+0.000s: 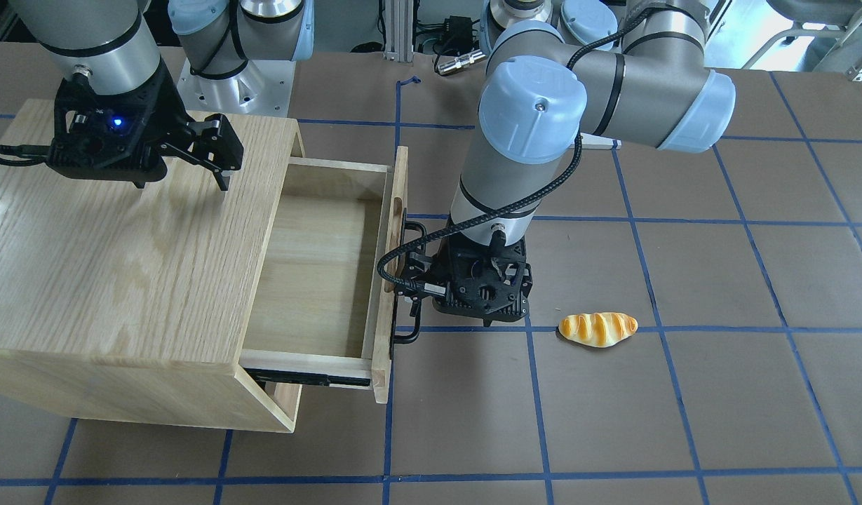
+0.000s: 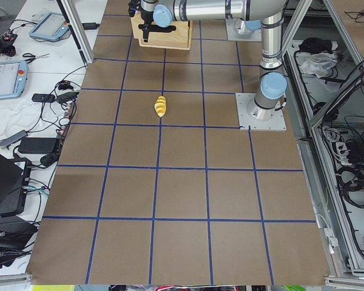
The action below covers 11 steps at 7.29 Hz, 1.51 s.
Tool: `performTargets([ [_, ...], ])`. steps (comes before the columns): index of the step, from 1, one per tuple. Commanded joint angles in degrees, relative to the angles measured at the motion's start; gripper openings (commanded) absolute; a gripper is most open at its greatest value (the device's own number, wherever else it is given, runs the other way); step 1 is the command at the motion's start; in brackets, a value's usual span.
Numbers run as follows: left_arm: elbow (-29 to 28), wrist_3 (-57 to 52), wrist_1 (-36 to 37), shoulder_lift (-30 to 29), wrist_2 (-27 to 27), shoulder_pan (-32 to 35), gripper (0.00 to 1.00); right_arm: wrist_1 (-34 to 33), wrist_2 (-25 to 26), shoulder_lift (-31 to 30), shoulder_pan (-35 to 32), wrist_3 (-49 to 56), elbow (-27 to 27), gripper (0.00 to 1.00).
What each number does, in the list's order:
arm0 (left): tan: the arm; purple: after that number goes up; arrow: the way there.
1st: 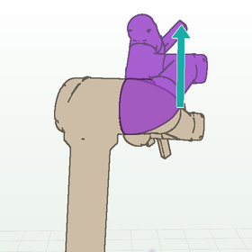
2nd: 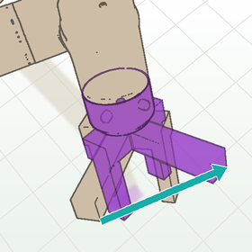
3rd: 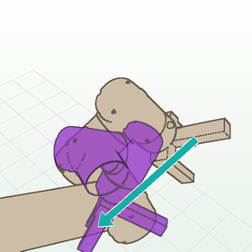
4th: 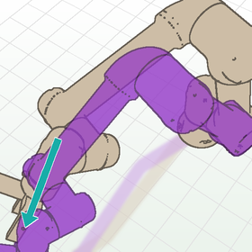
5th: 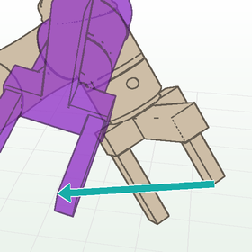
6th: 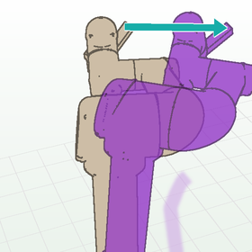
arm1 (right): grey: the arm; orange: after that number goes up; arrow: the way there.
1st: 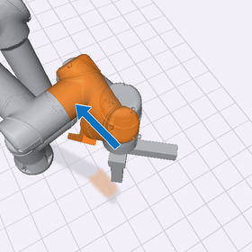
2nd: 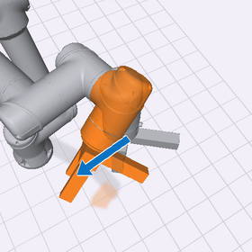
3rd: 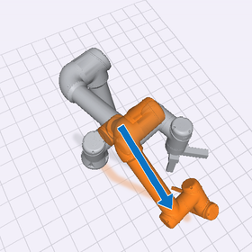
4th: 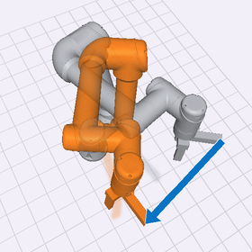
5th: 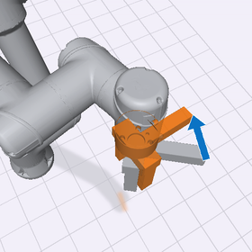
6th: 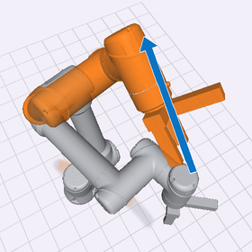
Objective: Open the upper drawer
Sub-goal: 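Pull the handle with the left gripper, sliding the drawer out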
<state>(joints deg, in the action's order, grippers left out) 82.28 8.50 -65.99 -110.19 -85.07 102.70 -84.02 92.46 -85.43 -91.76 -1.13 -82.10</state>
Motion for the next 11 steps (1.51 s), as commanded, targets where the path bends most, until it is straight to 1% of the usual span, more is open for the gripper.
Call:
performTargets([
  [1,-0.10,-1.63,0.07,-0.03,-0.10,-0.05,1.00,0.00,0.00,0.00,0.00,0.08,0.01,1.00],
  [5,-0.01,-3.83,0.07,0.06,-0.36,-1.01,1.00,0.00,0.00,0.00,0.00,-0.01,-0.07,1.00],
  [11,-0.01,-4.10,-0.11,0.32,-0.71,-1.36,1.00,0.00,0.00,0.00,0.00,0.08,-0.07,1.00],
])
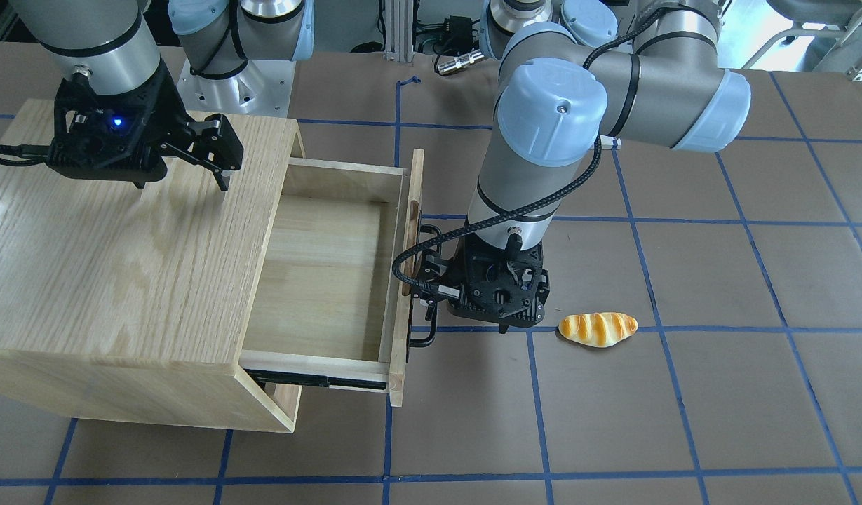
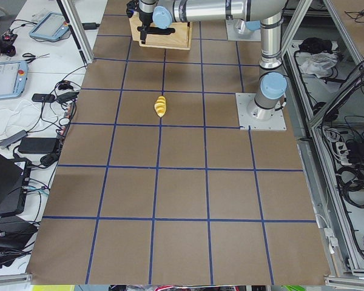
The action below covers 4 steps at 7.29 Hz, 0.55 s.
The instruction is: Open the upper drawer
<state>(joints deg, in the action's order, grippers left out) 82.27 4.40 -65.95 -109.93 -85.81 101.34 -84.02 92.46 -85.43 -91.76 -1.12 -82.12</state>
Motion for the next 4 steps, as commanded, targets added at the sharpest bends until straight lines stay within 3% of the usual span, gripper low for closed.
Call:
performTargets([
  [1,0.00,0.78,-2.31,0.85,0.20,-0.01,1.00,0.00,0.00,0.00,0.00,-0.02,0.03,1.00],
  [4,-2.80,1.84,-12.93,5.15,-0.23,-0.27,1.00,0.00,0.00,0.00,0.00,0.07,0.03,1.00],
])
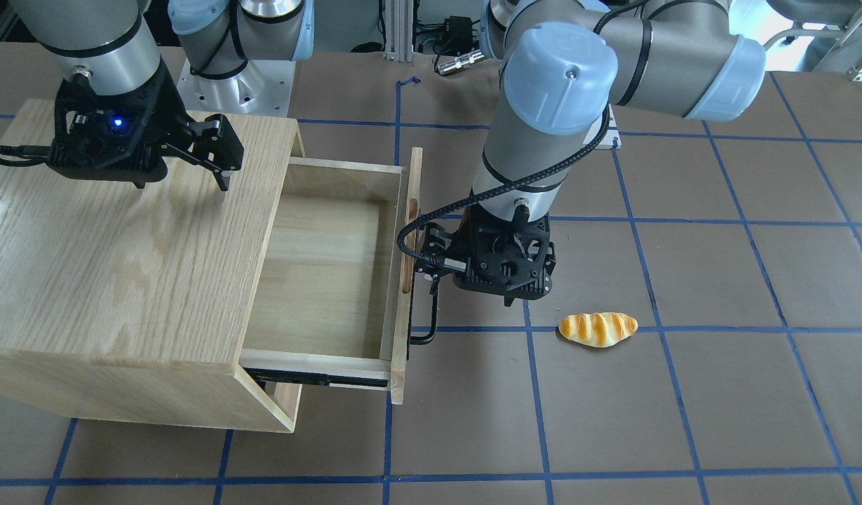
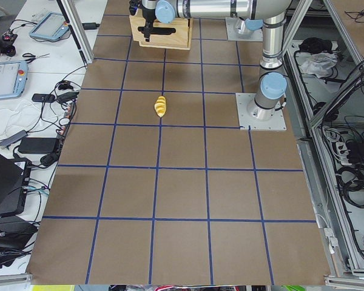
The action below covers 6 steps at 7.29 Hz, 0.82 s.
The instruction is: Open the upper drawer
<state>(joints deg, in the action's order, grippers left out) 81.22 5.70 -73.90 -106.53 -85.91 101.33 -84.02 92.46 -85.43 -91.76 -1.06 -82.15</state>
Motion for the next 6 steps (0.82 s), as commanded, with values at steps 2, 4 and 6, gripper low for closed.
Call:
performTargets([
  [2,-5.62,-0.24,-11.41,3.96,-0.31,-6.89,1.00,0.00,0.00,0.00,0.00,-0.08,0.06,1.00],
  [4,-5.03,-3.66,-14.60,6.15,-2.06,-12.19,1.00,0.00,0.00,0.00,0.00,-0.08,0.06,1.00],
  [6,-3.80,-3.76,-14.96,7.39,-8.21,-13.35,1.00,0.00,0.00,0.00,0.00,-0.08,0.06,1.00],
])
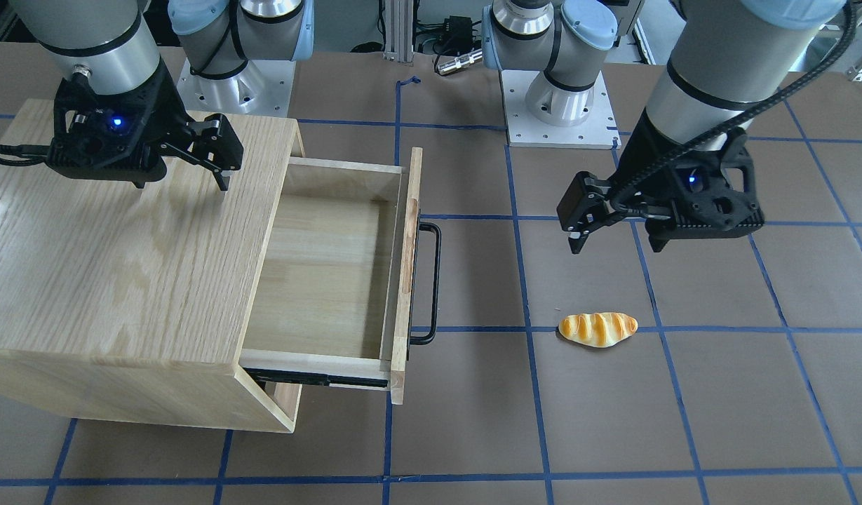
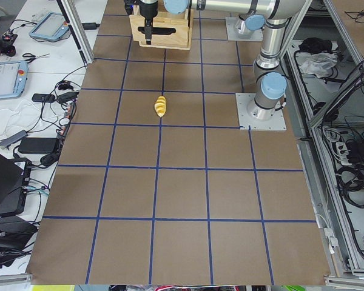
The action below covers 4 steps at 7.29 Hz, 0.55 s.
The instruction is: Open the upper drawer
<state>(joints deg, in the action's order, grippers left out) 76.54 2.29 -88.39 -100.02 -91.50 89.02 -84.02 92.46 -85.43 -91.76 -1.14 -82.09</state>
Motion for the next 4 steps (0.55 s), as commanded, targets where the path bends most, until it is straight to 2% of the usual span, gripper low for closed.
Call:
performTargets([
  [1,1.85,-0.36,-0.47,1.75,-2.20,-1.39,1.00,0.00,0.00,0.00,0.00,0.00,0.00,1.00],
  [3,6.58,-0.36,-0.64,4.47,-1.58,-1.48,1.00,0.00,0.00,0.00,0.00,0.00,0.00,1.00],
  [4,7.04,-0.36,-0.47,4.92,-1.14,-1.74,1.00,0.00,0.00,0.00,0.00,0.00,0.00,1.00],
])
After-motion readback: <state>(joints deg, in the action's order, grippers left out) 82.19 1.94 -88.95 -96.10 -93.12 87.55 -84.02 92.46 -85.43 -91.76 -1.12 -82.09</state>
